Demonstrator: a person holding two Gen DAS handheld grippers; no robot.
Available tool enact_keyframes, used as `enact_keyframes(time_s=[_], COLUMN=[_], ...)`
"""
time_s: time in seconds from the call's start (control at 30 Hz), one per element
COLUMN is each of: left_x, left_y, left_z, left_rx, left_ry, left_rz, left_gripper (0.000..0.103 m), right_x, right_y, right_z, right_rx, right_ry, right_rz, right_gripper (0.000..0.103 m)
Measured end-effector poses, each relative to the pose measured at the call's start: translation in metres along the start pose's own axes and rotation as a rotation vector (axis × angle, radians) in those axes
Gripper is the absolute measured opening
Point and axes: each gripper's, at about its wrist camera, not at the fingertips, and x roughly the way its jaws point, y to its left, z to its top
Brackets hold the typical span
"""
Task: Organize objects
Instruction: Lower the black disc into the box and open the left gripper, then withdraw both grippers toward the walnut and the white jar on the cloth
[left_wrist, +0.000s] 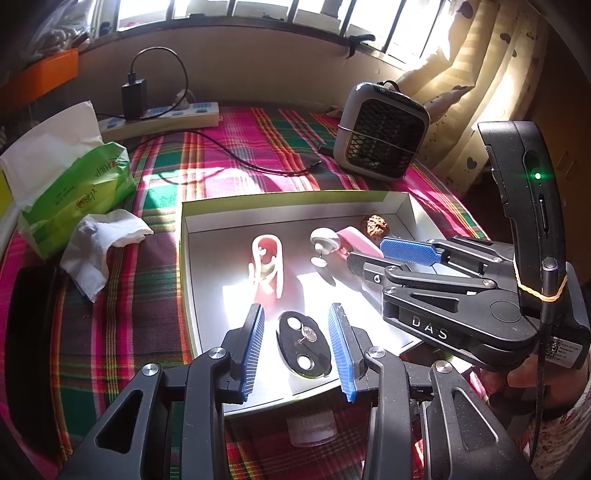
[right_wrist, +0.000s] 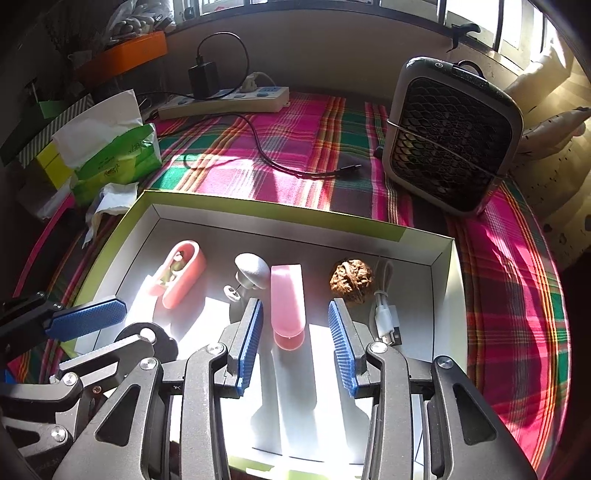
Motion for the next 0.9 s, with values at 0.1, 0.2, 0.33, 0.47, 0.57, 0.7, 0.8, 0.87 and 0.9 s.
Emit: enact_keyframes(time_s=[0.1,0.2,0.33,0.47,0.57,0.7,0.8,0.87,0.9], left_x=[-0.005,-0.010,-0.017,-0.024,-0.029,-0.036,-0.041,-0.043,-0.045], left_y=[-0.002,-0.003,-0.005,-0.006,-0.006,-0.005,-0.006,-0.005,-0.005], left_z=[-0.002,-0.003,-0.007,-0.012,-0.018,-0.027,-0.034,-0.038,-0.040], left_rx=[0.003,0.003,0.003,0.001,0.000,-0.010,-0.011,-0.017,-0.021], left_ry=[-0.006,-0.015,-0.027,-0.037,-0.042,-0.052,-0.058,-0.058,-0.061], left_rz=[0.000,-0.001,-0.003,-0.006,-0.005,-0.011,-0.011,-0.012,-0.018], left_gripper=[0.033,0.033,0.033,0.033,0.033,0.033,0.033,0.033,0.033], right_x=[-0.008,-0.015,-0.026,-0.036,-0.044,-0.054,-0.060,-0.065,-0.066], right_y=[-0.002,-0.003,-0.004,-0.005,-0.006,-0.008,-0.011,-0.013,-0.014], right_z=[-0.003,-0.007,-0.012,-0.019,-0.026,-0.036,-0.045,-0.051,-0.054], right_rx=[0.010,0.014,0.024,0.033,0.032,0.048,0.066,0.075,0.081], right_ry=[-0.016,-0.030,-0.047,-0.063,-0.080,-0.097,-0.104,-0.113,-0.115], right_rz=[0.002,0.003,0.005,0.006,0.000,0.001,-0.005,-0.008,-0.007], right_gripper=[0.039,0.039,0.039,0.039,0.039,0.039,0.039,0.039,0.039])
